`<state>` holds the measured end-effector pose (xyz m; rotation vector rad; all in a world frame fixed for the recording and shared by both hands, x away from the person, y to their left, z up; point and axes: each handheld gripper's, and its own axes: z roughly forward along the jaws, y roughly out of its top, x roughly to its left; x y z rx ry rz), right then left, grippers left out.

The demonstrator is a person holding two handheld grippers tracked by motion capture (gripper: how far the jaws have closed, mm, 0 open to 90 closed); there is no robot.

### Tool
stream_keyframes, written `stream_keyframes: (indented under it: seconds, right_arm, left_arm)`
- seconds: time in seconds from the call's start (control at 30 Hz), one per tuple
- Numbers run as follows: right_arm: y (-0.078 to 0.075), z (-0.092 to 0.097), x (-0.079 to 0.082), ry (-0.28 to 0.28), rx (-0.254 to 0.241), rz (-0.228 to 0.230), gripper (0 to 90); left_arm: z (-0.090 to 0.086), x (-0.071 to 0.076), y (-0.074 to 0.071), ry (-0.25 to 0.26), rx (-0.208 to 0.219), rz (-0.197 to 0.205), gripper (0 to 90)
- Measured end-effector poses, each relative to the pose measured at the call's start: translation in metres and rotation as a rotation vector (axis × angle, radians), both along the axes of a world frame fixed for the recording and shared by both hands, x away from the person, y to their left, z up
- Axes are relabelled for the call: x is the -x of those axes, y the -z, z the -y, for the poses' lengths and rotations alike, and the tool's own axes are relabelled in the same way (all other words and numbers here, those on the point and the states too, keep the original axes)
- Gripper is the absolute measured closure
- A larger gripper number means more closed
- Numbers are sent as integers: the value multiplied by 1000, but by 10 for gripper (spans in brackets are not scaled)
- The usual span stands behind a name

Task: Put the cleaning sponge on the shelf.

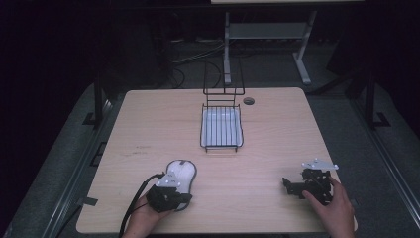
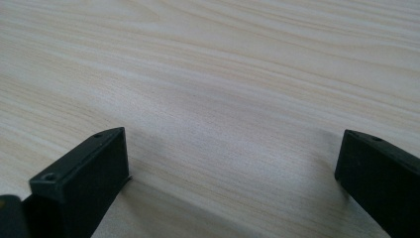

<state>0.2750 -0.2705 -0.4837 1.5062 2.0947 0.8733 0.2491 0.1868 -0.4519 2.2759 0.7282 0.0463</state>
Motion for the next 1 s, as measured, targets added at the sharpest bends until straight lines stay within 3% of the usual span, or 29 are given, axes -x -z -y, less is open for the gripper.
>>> stream_keyframes:
  seconds: [1.0]
  right_arm:
    - [0, 0, 0, 0, 0, 0, 0]
  left_arm:
    - [-56, 0, -4, -127, -27, -13, 899]
